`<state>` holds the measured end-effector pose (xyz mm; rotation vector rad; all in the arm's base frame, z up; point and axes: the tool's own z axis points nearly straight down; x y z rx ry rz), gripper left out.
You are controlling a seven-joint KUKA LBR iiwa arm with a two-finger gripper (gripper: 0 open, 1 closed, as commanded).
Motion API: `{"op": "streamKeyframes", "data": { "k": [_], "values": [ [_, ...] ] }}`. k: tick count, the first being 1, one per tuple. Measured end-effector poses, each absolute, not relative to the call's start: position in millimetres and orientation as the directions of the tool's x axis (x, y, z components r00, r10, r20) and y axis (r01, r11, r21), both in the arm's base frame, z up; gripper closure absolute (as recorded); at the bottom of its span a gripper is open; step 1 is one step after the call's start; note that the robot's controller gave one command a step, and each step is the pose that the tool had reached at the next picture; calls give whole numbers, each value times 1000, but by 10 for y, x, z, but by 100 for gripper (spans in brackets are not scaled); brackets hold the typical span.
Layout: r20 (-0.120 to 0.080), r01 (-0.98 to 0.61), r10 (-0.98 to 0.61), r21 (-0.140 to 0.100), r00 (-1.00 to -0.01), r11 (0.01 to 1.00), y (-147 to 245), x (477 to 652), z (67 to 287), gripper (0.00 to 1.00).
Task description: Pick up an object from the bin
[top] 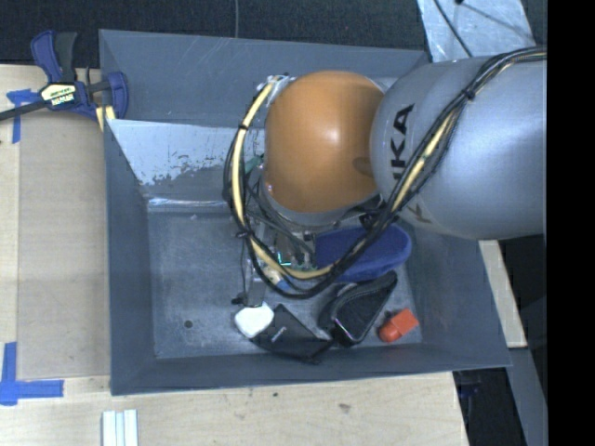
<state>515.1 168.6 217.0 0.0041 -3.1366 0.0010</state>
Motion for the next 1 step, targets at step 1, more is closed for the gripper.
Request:
{"op": "streamKeyframes", "data": {
  "k": [1],
  "values": [
    [6,-136,-136,-3,-991,991,906,4955,1452,0]
  ]
}}
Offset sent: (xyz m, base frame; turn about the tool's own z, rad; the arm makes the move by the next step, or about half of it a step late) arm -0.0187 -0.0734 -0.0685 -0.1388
